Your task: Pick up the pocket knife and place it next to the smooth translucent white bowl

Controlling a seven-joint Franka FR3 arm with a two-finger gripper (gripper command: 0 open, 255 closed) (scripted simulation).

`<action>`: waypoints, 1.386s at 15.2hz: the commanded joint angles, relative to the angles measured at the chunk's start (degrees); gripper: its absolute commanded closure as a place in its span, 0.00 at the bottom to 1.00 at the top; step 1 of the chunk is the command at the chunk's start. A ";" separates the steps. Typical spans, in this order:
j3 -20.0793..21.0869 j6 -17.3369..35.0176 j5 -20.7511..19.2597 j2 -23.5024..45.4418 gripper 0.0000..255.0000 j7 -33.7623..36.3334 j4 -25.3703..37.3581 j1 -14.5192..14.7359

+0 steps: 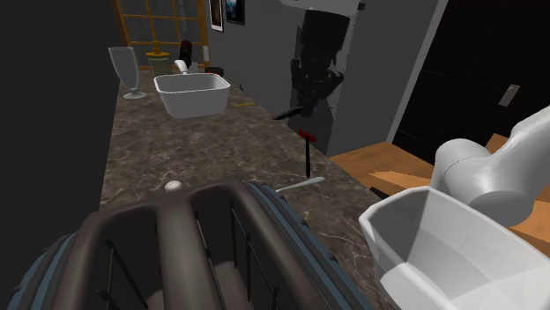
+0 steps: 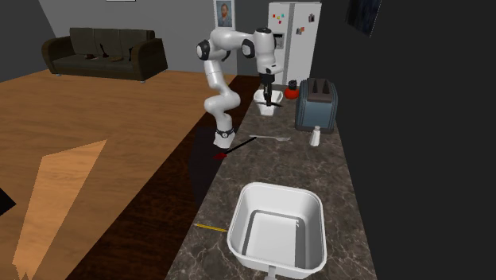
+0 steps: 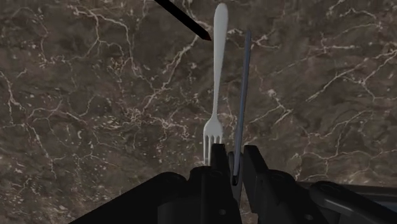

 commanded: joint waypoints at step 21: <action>12.19 -20.20 13.93 -37.21 1.00 19.45 -13.84 10.79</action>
